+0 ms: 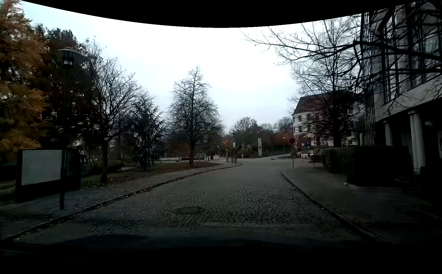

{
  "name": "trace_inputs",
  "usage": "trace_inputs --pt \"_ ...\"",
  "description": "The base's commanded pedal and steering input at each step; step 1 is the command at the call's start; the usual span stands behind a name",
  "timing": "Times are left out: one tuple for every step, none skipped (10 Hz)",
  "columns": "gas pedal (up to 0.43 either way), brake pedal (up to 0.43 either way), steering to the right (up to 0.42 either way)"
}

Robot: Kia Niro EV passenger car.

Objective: Follow the waypoints while adhering to traffic rules and regulations

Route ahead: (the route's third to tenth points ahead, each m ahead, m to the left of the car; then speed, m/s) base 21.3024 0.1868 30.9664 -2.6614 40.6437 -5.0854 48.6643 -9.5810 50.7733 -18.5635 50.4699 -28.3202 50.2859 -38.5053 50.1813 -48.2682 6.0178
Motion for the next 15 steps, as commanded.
trace_inputs --pt "0.11 0.0 0.042" --pt "0.11 0.0 0.04" --pt "0.11 0.0 0.036" --pt "0.11 0.0 0.035" --pt "0.11 0.0 0.036" --pt "0.11 0.0 0.035" --pt "0.11 0.0 0.035" --pt "0.11 0.0 0.035" --pt "0.11 0.0 0.038" --pt "0.11 0.0 0.041" --pt "0.11 0.0 0.044" --pt "0.11 0.0 0.045" --pt "0.11 0.0 0.045" --pt "0.11 0.0 0.04" --pt "0.11 0.0 0.039"
